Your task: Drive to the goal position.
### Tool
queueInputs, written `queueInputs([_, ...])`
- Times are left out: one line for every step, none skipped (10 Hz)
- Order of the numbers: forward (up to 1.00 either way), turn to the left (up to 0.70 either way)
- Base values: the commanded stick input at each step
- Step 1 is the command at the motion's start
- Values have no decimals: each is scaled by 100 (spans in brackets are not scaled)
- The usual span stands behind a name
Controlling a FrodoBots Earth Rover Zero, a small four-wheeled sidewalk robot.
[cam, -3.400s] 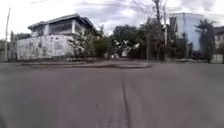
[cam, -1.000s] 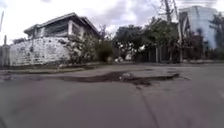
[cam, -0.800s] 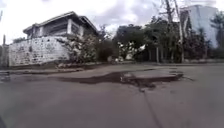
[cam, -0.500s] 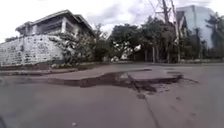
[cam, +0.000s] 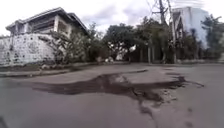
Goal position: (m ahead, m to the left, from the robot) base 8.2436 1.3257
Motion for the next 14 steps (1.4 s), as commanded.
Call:
queueInputs([100,7])
queueInputs([100,6])
queueInputs([100,3])
queueInputs([100,0])
queueInputs([100,3])
queueInputs([100,7])
queueInputs([100,7])
queueInputs([100,7])
queueInputs([100,7])
queueInputs([100,7])
queueInputs([100,7])
queueInputs([100,7])
queueInputs([100,7])
queueInputs([100,3])
